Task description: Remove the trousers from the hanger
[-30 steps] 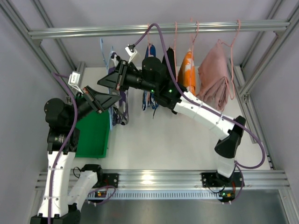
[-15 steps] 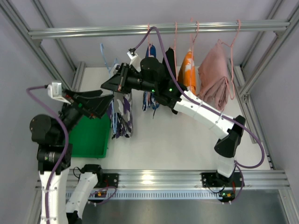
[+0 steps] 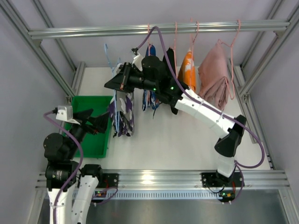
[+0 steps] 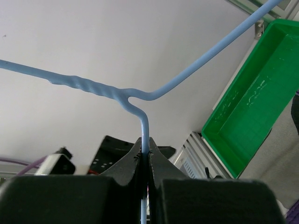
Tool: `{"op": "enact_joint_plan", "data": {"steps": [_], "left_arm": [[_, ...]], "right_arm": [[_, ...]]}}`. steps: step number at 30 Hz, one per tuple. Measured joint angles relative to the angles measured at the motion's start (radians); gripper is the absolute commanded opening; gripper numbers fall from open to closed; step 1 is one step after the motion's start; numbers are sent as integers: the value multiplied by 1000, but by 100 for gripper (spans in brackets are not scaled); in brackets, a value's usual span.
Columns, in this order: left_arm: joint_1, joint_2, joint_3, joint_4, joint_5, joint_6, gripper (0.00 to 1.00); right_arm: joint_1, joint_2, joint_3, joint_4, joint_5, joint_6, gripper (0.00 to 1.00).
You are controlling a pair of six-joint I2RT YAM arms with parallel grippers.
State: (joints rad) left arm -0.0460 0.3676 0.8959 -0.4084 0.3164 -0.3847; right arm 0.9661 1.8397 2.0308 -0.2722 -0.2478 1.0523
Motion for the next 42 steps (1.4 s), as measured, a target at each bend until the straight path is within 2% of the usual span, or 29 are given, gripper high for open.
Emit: {"op": "enact_joint_plan", "data": {"steps": [5, 12, 17, 25, 42], "left_arm": [[0, -113, -118, -31, 12, 42, 99], [0, -230, -237, 14, 127, 97, 98], [0, -211, -285, 92, 136, 123, 95], [0, -65, -285, 265, 128, 99, 89], [0, -6, -285, 436, 139, 69, 89]], "right_arm": [[0, -1, 14, -17, 5, 0, 0], [0, -3, 67, -39, 15, 24, 0], [0, -4, 80, -73, 31, 33, 0], [0, -4, 117, -119, 45, 41, 0], [0, -4, 281, -148, 134, 40, 0]]}}
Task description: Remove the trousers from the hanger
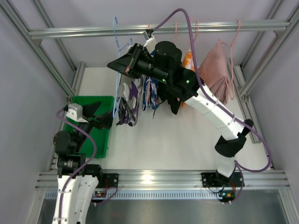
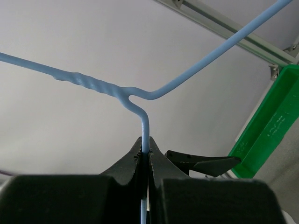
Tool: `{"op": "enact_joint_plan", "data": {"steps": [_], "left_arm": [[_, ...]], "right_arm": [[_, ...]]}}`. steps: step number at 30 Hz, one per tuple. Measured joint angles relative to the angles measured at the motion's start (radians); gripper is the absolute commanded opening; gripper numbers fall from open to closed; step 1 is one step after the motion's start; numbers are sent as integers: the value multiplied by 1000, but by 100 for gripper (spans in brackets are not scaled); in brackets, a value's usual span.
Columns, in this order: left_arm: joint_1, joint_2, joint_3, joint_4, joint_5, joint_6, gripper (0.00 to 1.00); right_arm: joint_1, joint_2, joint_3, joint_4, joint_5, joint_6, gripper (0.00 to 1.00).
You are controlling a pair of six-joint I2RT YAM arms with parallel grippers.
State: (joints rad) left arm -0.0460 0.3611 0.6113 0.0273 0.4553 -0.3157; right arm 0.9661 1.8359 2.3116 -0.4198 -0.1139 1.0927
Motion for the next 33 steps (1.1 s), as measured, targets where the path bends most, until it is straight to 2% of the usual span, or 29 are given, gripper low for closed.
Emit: {"op": "enact_joint_plan", "data": {"steps": [18, 28, 33], "left_arm": [[0, 153, 2, 200, 79, -5, 88], [-9, 204, 3, 256, 6, 0, 80], [-35, 214, 3, 266, -40, 20, 80]], "right_arm": [[0, 72, 42, -26, 68, 11, 0], [3, 82, 47, -31, 60, 35, 0], [5, 83, 51, -31, 59, 45, 0]]}}
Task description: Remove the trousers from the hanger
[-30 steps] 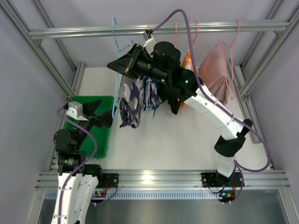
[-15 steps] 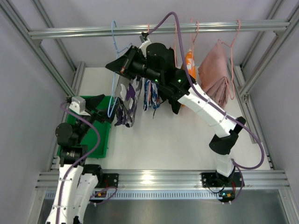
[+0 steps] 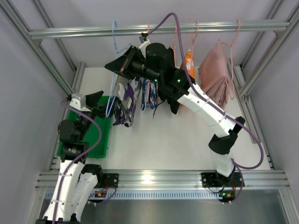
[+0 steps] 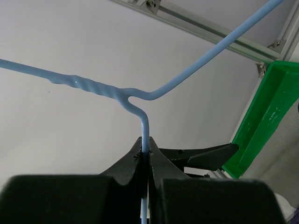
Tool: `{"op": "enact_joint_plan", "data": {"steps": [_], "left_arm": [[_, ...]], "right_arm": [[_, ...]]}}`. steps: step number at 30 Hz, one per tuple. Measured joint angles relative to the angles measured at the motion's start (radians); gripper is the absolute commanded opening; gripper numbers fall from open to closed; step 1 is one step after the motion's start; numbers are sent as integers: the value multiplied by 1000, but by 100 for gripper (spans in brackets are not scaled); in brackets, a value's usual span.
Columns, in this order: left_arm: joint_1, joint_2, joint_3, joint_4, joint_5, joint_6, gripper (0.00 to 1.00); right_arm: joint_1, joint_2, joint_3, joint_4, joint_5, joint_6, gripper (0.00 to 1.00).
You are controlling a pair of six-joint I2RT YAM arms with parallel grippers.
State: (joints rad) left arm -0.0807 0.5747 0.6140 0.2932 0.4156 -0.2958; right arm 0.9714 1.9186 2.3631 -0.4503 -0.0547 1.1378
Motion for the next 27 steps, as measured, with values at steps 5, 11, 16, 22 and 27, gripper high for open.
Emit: {"op": "enact_joint_plan", "data": {"steps": [5, 11, 16, 22, 27], "left_arm": [[-29, 11, 0, 24, -34, 14, 82], [-34, 28, -1, 60, -49, 11, 87], [-46, 42, -3, 76, -74, 8, 87], [-52, 58, -11, 105, -108, 7, 84], [-53, 68, -18, 114, -126, 2, 63]], "right_arm": [[2, 1, 11, 0, -6, 16, 0], [6, 5, 29, 2, -15, 26, 0], [13, 7, 43, 5, -22, 35, 0], [21, 7, 53, 6, -25, 44, 0], [22, 7, 55, 7, -30, 44, 0]]}}
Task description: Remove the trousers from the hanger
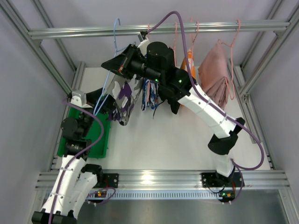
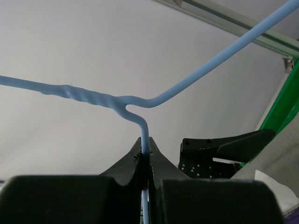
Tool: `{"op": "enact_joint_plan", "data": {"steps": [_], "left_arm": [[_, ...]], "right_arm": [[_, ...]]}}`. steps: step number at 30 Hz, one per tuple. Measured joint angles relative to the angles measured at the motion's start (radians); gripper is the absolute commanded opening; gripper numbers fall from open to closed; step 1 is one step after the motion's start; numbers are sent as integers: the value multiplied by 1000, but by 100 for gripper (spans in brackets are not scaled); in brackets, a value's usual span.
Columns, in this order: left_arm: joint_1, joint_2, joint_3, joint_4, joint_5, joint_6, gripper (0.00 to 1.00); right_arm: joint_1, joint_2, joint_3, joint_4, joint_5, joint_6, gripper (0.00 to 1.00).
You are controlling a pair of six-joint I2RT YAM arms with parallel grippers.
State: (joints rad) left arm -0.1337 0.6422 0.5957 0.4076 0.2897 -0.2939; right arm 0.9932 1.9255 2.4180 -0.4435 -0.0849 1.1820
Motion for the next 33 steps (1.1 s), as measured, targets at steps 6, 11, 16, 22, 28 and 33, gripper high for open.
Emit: {"op": "enact_joint_plan", "data": {"steps": [6, 11, 16, 22, 28, 33], "left_arm": [[-2, -3, 6, -22, -17, -34, 18], [-3, -21, 65, -127, -21, -84, 0], [-3, -26, 125, -242, -7, -158, 0], [-3, -28, 179, -281, 26, -225, 0], [-3, -17, 229, -314, 51, -243, 0], [-3, 20, 282, -330, 60, -267, 0]], "right_arm": [[0, 0, 0, 0, -14, -6, 0], [-14, -32, -88, 33, -45, -27, 0], [-53, -129, -243, 64, -90, -42, 0], [-98, -192, -334, 126, -144, -78, 0], [-113, -254, -468, 206, -184, -140, 0], [-115, -296, -605, 252, -194, -189, 0]]}}
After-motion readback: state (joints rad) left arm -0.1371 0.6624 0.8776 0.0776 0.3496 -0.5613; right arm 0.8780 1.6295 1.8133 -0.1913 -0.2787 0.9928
